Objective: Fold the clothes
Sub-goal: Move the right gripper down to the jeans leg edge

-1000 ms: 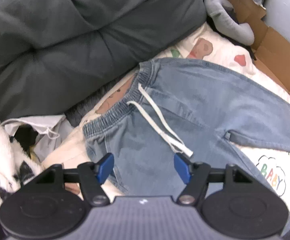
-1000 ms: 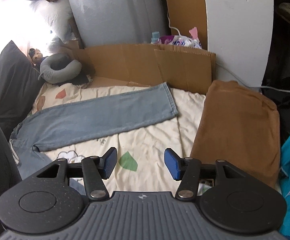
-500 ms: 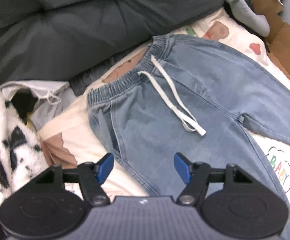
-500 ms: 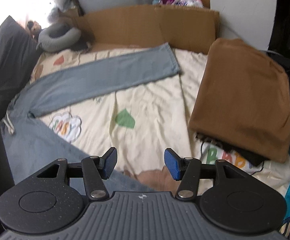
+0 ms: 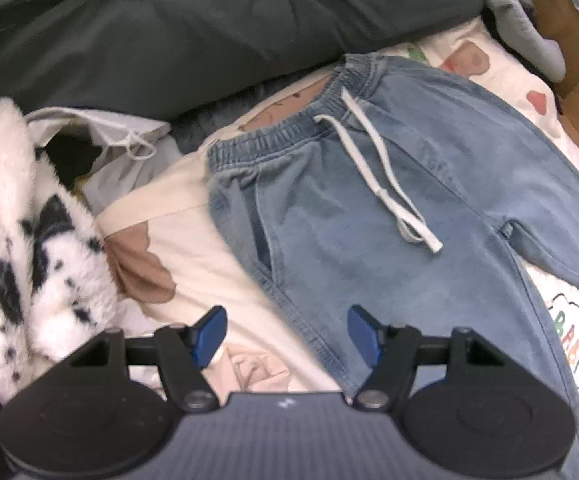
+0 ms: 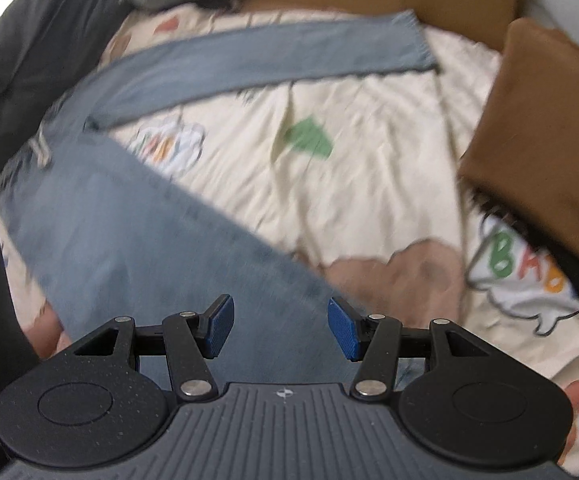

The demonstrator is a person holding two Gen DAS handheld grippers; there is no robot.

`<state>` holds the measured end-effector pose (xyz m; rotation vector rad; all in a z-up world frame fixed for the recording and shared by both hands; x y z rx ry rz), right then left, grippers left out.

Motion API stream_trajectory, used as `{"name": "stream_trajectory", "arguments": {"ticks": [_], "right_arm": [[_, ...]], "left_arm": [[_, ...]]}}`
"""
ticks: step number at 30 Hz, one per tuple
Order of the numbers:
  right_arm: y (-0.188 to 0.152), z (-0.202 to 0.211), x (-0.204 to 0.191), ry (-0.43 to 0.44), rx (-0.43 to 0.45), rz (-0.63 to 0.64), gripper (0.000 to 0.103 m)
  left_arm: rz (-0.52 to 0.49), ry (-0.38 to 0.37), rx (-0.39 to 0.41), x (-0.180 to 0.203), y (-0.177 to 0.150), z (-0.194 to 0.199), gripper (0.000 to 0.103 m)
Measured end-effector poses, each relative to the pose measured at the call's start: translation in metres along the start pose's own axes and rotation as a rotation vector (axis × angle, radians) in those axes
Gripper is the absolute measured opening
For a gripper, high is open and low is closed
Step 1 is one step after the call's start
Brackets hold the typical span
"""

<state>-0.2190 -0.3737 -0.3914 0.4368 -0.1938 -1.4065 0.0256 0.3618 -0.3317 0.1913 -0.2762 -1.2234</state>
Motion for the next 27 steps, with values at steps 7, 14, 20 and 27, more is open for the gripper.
{"name": "stream_trajectory", "arguments": {"ticks": [7, 14, 20, 27], "right_arm": [[-0.051, -0.021, -0.028, 0.039, -0.099, 0.155, 0.058], [-0.087, -0.031, -0.045, 0.076, -0.149, 0.199, 0.058], [-0.125, -0.038, -0.047, 0.078, -0.199, 0.254, 0.054], [-0.146, -0.042, -0.045, 0.070, -0.191, 0.226, 0.051]], "left_arm": [[0.004, 0.013, -0.008, -0.004, -0.009, -0.002, 0.069], [-0.006, 0.022, -0.013, -0.002, -0.015, -0.002, 0.069], [-0.016, 0.037, -0.022, 0.000, -0.017, -0.001, 0.069], [-0.019, 0.051, -0.024, 0.001, -0.018, 0.004, 0.069]]}}
Point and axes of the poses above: each gripper's, at about its wrist camera, not at the fingertips, and z roughly against the way its jaws point, x to its right, y to its top, the point moved 9 cm from there along -z, roughly the way its jaws point, and after that the axes turned 6 degrees about -y, right-handed, at the moved point
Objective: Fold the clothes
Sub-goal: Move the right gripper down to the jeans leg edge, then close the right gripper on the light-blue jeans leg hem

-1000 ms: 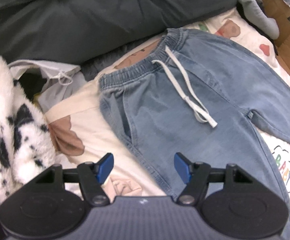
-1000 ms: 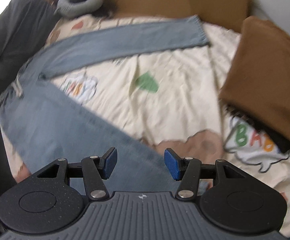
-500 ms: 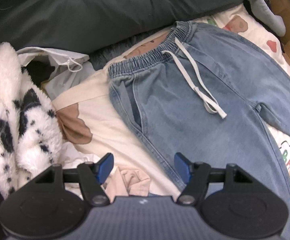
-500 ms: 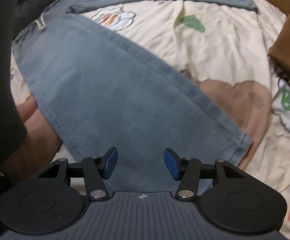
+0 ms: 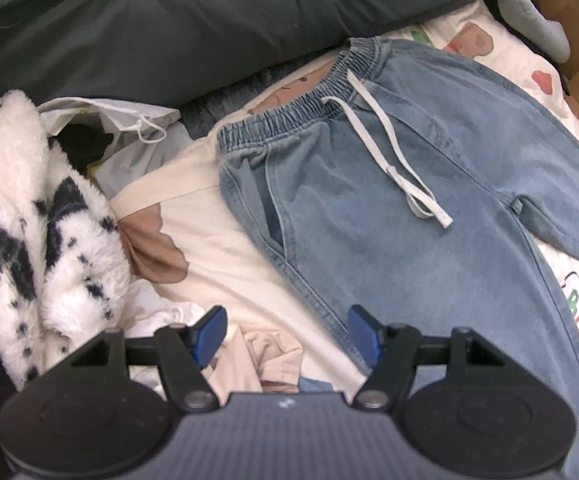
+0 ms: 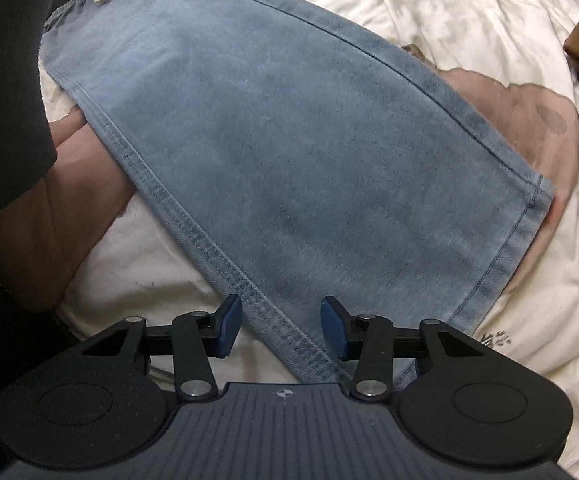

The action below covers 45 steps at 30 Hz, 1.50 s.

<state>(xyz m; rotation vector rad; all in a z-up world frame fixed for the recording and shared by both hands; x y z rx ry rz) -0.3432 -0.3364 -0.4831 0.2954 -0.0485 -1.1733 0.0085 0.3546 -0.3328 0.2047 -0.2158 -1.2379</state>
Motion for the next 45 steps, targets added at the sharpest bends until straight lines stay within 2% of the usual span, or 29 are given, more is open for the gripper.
{"name": "stream_trajectory", "arguments": {"ticks": [7, 10, 12, 16, 22, 26, 29, 33, 37, 45], "right_arm": [[-0.004, -0.008, -0.008, -0.043, 0.021, 0.051, 0.052], [-0.006, -0.009, -0.013, -0.079, 0.046, 0.100, 0.058], [-0.009, -0.010, -0.018, -0.104, 0.060, 0.132, 0.068], [-0.012, -0.012, -0.025, -0.151, 0.087, 0.177, 0.071], [-0.002, -0.010, -0.023, -0.196, 0.111, 0.121, 0.061], [0.000, -0.003, -0.020, -0.220, 0.126, 0.092, 0.045], [0.003, 0.006, -0.016, -0.233, 0.152, 0.072, 0.038], [0.001, 0.006, -0.019, -0.210, 0.141, 0.059, 0.037], [0.002, -0.003, -0.021, -0.219, 0.124, 0.069, 0.038], [0.008, -0.009, -0.025, -0.241, 0.145, 0.100, 0.038]], "left_arm": [[0.002, 0.010, 0.003, 0.002, -0.002, 0.010, 0.070], [0.007, 0.015, 0.009, 0.001, -0.002, 0.014, 0.070], [0.008, 0.019, 0.008, 0.001, -0.003, 0.015, 0.071], [0.008, 0.025, 0.002, 0.001, -0.007, 0.015, 0.071], [-0.004, 0.021, -0.002, 0.006, -0.008, 0.015, 0.071], [0.004, 0.018, 0.001, 0.007, -0.006, 0.015, 0.071], [0.006, 0.017, 0.002, 0.007, -0.006, 0.015, 0.071], [0.003, 0.024, -0.007, 0.006, -0.008, 0.013, 0.071], [0.002, 0.028, -0.005, 0.005, -0.009, 0.015, 0.071], [0.002, 0.029, 0.000, 0.005, -0.011, 0.016, 0.071]]}}
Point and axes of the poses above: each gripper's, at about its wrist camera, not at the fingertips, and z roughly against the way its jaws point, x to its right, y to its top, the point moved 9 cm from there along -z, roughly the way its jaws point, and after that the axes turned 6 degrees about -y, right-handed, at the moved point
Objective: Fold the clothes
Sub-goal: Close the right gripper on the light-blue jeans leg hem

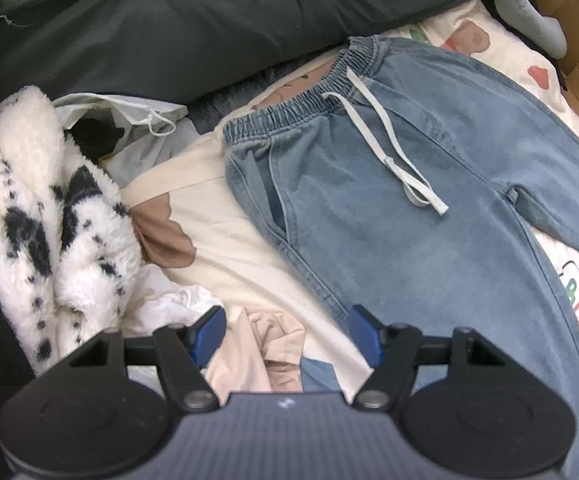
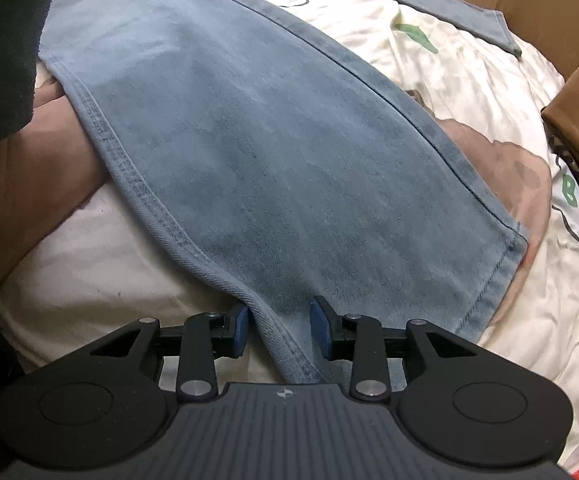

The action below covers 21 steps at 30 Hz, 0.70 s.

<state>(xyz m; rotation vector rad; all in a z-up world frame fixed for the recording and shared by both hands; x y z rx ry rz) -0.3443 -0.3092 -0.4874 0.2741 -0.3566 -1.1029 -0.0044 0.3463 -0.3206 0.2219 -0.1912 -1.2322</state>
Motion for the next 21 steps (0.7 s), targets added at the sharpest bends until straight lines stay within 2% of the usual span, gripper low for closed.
{"name": "stream_trajectory", "arguments": {"ticks": [1, 3, 6, 12, 21], "right_arm": [[0.001, 0.000, 0.001, 0.005, 0.001, -0.005, 0.036], [0.003, -0.001, 0.004, 0.017, 0.001, -0.017, 0.015], [0.003, 0.008, 0.007, 0.039, 0.011, -0.029, 0.005], [0.009, 0.024, 0.011, 0.056, 0.037, -0.024, 0.004], [0.008, 0.005, 0.000, 0.021, 0.005, 0.004, 0.007]], "left_arm": [[-0.001, 0.000, 0.000, 0.000, 0.000, 0.000, 0.071], [0.003, -0.002, 0.000, -0.001, -0.001, -0.001, 0.071], [0.010, 0.003, -0.005, -0.003, -0.002, -0.003, 0.071], [0.019, 0.002, -0.010, -0.005, -0.005, -0.006, 0.071], [0.031, 0.001, 0.002, -0.009, -0.004, -0.004, 0.071]]}}
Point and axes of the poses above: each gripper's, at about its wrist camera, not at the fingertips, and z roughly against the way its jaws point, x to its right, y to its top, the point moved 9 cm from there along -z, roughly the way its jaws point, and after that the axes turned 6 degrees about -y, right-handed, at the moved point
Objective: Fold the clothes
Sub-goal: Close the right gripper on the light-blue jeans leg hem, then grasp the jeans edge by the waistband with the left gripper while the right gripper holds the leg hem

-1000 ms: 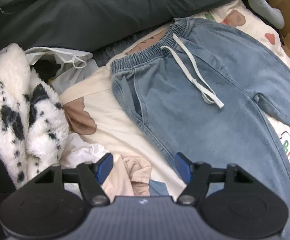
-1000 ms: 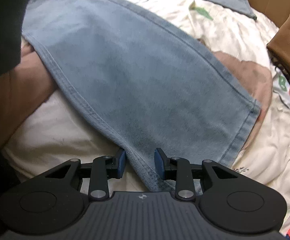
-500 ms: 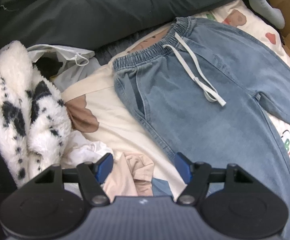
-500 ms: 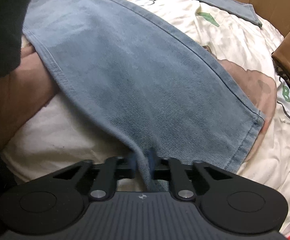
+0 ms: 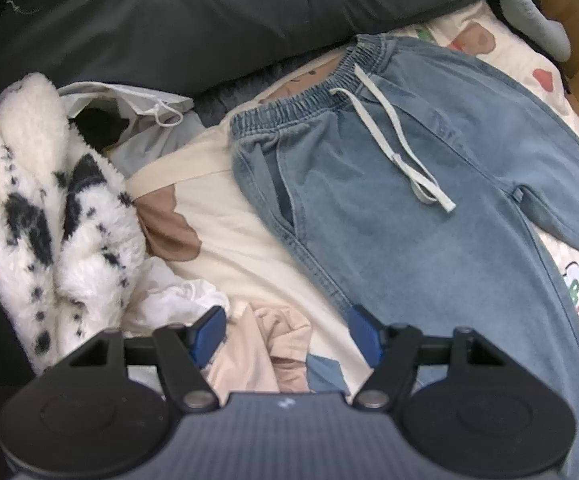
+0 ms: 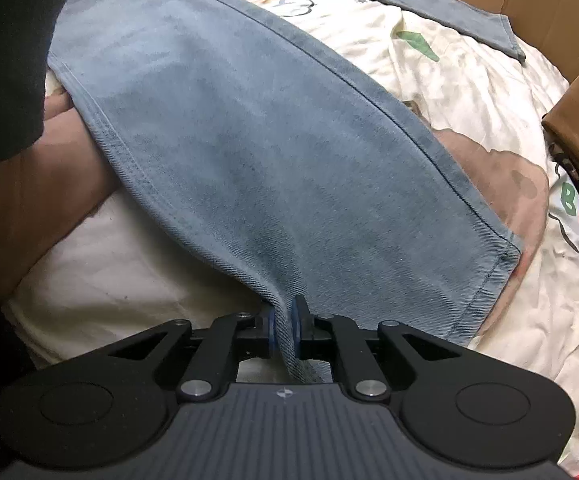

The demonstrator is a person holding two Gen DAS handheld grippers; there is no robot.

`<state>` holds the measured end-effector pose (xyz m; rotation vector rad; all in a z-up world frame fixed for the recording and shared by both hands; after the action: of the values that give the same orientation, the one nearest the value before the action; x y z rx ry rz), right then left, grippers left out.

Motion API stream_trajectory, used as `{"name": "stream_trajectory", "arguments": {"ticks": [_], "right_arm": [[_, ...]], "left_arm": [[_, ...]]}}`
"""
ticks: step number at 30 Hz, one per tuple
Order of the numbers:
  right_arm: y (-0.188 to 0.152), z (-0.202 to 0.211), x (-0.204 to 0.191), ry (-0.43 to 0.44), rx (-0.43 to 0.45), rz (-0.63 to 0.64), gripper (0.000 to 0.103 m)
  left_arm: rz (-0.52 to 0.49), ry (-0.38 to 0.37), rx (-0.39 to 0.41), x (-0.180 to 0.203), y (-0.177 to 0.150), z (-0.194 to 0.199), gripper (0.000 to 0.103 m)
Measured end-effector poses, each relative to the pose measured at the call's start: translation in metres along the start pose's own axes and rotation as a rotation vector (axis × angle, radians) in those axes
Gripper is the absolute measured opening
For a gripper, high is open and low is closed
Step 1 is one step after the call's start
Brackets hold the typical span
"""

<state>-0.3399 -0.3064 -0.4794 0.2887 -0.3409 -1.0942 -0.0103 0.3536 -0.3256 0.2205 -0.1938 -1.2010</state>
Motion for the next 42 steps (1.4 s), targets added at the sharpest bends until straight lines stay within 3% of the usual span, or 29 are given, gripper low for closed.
{"name": "stream_trajectory", "arguments": {"ticks": [7, 9, 13, 15, 17, 28, 38, 42], "right_arm": [[0.002, -0.009, -0.007, -0.027, -0.009, 0.042, 0.015], [0.004, -0.012, -0.008, -0.035, -0.010, 0.052, 0.025], [0.006, -0.014, -0.006, -0.023, -0.019, 0.030, 0.026], [0.006, -0.014, -0.002, 0.010, -0.036, -0.033, 0.011], [0.007, -0.010, 0.003, 0.032, -0.044, -0.069, 0.006], [0.032, 0.026, 0.028, 0.115, -0.045, -0.182, 0.004], [0.054, 0.049, 0.042, 0.132, -0.048, -0.220, 0.004], [0.058, 0.050, 0.046, 0.129, -0.056, -0.261, 0.004]], "left_arm": [[0.020, -0.002, -0.009, -0.002, -0.003, -0.004, 0.071], [0.023, -0.005, -0.011, -0.002, -0.003, -0.005, 0.071], [0.030, -0.013, -0.014, -0.001, -0.004, -0.008, 0.071], [0.031, -0.017, -0.017, -0.001, -0.004, -0.011, 0.071], [0.039, -0.021, -0.021, 0.000, -0.005, -0.015, 0.071], [0.096, -0.074, -0.045, 0.008, -0.017, -0.045, 0.071], [0.213, -0.166, -0.041, 0.013, -0.025, -0.072, 0.070], [0.263, -0.194, -0.029, 0.009, -0.025, -0.080, 0.065]]}}
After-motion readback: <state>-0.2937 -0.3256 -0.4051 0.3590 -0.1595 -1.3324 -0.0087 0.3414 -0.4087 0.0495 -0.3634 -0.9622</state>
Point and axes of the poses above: each gripper's, at about its wrist camera, not at the fingertips, and z roughly against the way its jaws point, x to its right, y to its top, the point moved 9 cm from there along -z, roughly the way its jaws point, and after that the axes turned 6 degrees about -y, right-handed, at the moved point
